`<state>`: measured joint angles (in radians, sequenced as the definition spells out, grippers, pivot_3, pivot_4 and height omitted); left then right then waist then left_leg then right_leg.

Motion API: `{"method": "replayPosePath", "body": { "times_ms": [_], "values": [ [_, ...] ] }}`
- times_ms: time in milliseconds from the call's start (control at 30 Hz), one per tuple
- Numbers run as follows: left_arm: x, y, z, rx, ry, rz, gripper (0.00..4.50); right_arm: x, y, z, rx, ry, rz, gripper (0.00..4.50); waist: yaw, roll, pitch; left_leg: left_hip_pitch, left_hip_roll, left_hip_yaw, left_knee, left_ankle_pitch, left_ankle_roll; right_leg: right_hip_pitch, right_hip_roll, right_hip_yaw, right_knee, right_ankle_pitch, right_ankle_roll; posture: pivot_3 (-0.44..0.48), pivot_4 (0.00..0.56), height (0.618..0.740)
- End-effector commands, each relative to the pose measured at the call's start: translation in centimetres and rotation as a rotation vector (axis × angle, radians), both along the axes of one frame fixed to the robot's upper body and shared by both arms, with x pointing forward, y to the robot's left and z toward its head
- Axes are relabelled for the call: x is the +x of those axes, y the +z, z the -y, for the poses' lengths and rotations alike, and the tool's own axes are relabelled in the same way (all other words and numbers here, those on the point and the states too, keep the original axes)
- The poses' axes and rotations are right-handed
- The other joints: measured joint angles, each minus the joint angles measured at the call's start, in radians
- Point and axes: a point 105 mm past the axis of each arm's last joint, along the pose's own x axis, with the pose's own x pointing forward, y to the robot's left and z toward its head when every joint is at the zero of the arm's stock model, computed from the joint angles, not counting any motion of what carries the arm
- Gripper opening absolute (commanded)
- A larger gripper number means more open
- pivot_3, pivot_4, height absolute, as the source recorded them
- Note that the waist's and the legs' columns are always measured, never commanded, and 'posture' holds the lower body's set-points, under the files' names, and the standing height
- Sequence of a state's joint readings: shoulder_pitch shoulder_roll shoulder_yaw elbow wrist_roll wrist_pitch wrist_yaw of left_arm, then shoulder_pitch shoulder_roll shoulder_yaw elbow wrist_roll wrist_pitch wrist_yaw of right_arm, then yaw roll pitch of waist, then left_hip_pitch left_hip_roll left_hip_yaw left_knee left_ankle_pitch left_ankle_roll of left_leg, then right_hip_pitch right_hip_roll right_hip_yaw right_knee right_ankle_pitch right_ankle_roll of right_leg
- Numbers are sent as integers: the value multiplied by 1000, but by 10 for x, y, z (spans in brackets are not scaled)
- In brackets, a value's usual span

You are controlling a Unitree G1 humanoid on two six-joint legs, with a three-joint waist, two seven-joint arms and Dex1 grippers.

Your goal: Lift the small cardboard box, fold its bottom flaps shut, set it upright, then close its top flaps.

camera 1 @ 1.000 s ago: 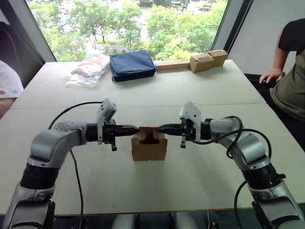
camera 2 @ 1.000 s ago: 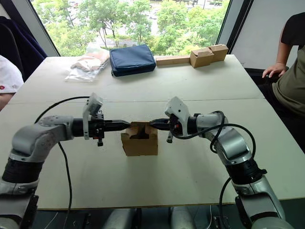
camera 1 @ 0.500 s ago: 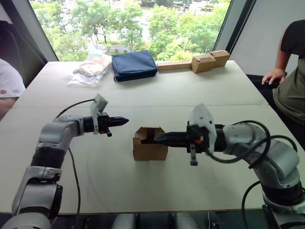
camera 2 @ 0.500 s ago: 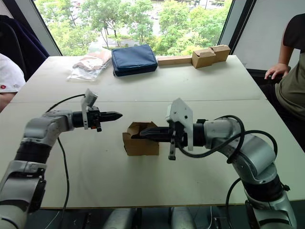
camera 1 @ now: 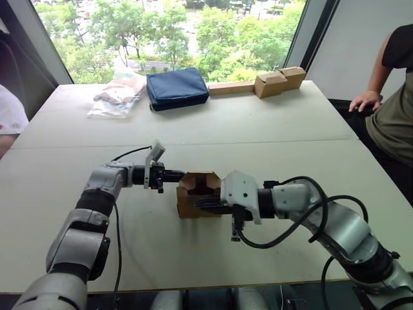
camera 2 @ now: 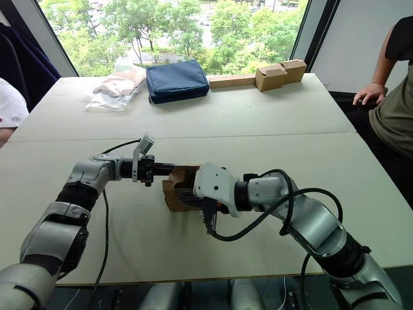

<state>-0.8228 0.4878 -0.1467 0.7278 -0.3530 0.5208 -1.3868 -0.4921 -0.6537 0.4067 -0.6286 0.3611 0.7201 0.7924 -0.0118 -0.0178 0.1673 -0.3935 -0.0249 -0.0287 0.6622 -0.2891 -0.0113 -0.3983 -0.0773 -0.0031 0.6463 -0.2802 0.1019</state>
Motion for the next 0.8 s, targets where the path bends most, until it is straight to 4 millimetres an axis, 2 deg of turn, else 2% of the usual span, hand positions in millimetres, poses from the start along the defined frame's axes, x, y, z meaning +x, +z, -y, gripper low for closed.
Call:
{"method": "replayPosePath", "body": {
  "times_ms": [33,333,800],
  "values": [
    [0,6,6,9,-43,46,57,8,7,-2,-1,0,69,0,0,0,0,0,0,0,0,0,0,0,0,0,0,0,0,0,150,740],
    [0,8,10,19,-55,77,57,16,6,-8,12,-6,66,0,0,0,0,0,0,0,0,0,0,0,0,0,0,0,0,0,150,740],
    [-4,5,7,46,-52,82,57,25,-4,-14,34,-36,45,0,-1,0,0,0,0,0,1,0,0,0,0,0,1,0,0,0,150,740]
  ]
}}
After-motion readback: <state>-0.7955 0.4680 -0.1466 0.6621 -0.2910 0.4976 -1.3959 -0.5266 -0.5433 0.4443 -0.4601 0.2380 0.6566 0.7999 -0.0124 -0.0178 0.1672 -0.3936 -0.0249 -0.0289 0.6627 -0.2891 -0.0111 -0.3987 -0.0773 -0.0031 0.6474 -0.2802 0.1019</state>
